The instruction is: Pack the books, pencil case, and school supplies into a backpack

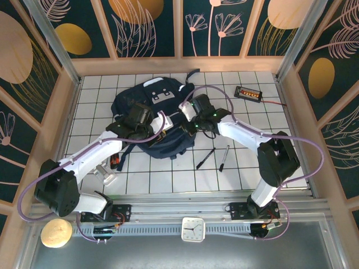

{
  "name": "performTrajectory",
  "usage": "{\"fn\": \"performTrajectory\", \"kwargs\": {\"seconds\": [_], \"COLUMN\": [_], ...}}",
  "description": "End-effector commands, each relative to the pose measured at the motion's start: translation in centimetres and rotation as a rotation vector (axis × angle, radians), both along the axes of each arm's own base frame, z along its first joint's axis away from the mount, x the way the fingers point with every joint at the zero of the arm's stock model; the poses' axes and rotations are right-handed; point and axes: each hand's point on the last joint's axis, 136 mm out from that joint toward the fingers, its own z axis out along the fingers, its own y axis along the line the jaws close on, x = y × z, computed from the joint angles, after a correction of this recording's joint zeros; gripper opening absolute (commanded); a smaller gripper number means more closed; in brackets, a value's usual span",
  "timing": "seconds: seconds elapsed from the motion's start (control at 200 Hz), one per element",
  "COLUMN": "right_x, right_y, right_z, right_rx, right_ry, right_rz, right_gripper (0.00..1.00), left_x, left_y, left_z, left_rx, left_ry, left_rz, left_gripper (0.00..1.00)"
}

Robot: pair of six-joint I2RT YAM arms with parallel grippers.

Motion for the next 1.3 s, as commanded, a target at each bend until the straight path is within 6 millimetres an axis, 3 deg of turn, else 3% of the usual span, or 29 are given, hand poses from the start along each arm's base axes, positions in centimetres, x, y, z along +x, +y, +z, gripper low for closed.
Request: {"fn": "performTrajectory", "kwargs": {"seconds": [0.0, 0.22, 0.235, 0.345, 0.36, 0.375, 0.385, 0.405, 0.415, 0.43, 0.59, 0.736, 0.951, 1.086, 1.101, 1.131, 1.151, 1.216, 1.291], "right_x": [1.4, 0.9, 0.8, 0.3, 0.1, -0.1, -0.3, -0.5, -0.6, -1.1, -3.8, -5.4, -5.7, -3.6, -3.5, -3.2, -3.0, -3.0, -3.0], "right_y": [-2.0, -3.1, -3.1, -2.5, -2.1, -1.7, -1.5, -1.1, -1.0, -0.2, 3.4, 4.7, 4.1, 1.7, 1.5, 0.8, 0.4, -0.2, -0.8], "right_z": [1.5, 1.4, 1.3, 2.6, 3.0, 3.4, 3.6, 4.1, 4.3, 4.9, 9.1, 10.8, 10.0, 7.7, 7.5, 6.9, 6.6, 6.0, 5.6], "right_rx": [-0.018, 0.018, 0.019, 0.089, 0.106, 0.122, 0.131, 0.150, 0.157, 0.172, 0.294, 0.331, 0.315, 0.272, 0.269, 0.257, 0.248, 0.245, 0.250], "right_ry": [-0.069, -0.048, -0.045, -0.008, -0.006, -0.003, -0.002, -0.002, -0.001, -0.004, -0.014, -0.011, -0.007, 0.021, 0.024, 0.032, 0.033, 0.044, 0.057], "right_rz": [-0.042, -0.051, -0.047, 0.011, 0.024, 0.036, 0.044, 0.056, 0.058, 0.078, 0.158, 0.195, 0.172, 0.012, 0.002, -0.036, -0.053, -0.070, -0.089], "right_gripper": [0.00, 0.00, 0.00, 0.00, 0.00, 0.00, 0.00, 0.00, 0.00, 0.00, 0.00, 0.00, 0.00, 0.00, 0.04, 0.22, 0.29, 0.38, 0.40], "left_x": [-0.5, -0.7, -1.2, -1.3, -1.3, -1.2, -1.2, -1.0, -1.0, -1.0, 0.5, 2.2, 3.5, 3.4, 3.4, 3.4, 3.4, 3.8, 4.1], "left_y": [0.3, 0.0, 0.2, 0.0, -0.2, -0.3, -0.4, -0.6, -0.7, -0.9, -1.9, -2.0, -2.5, -2.9, -3.0, -3.0, -3.0, -2.7, -2.7], "left_z": [-0.1, 0.1, -0.7, -0.3, -0.2, 0.0, 0.1, 0.4, 0.5, 0.6, 2.2, 3.4, 1.2, -0.5, -0.7, -1.2, -1.5, -2.3, -2.9], "left_rx": [0.017, 0.001, 0.009, -0.031, -0.042, -0.055, -0.062, -0.078, -0.086, -0.100, -0.183, -0.194, -0.134, -0.113, -0.108, -0.097, -0.089, -0.064, -0.044], "left_ry": [-0.012, -0.008, 0.011, 0.012, 0.016, 0.017, 0.019, 0.019, 0.019, 0.026, -0.025, -0.093, -0.056, -0.042, -0.040, -0.037, -0.035, -0.037, -0.037], "left_rz": [-0.020, -0.035, -0.034, -0.025, -0.018, -0.016, -0.016, -0.010, -0.006, -0.008, 0.032, 0.075, 0.071, 0.059, 0.059, 0.058, 0.059, 0.076, 0.076], "left_gripper": [0.00, 0.00, 0.00, 0.01, 0.10, 0.27, 0.43, 0.88, 0.96, 0.98, 0.99, 0.99, 0.99, 0.99, 0.99, 0.99, 0.99, 0.98, 0.94]}}
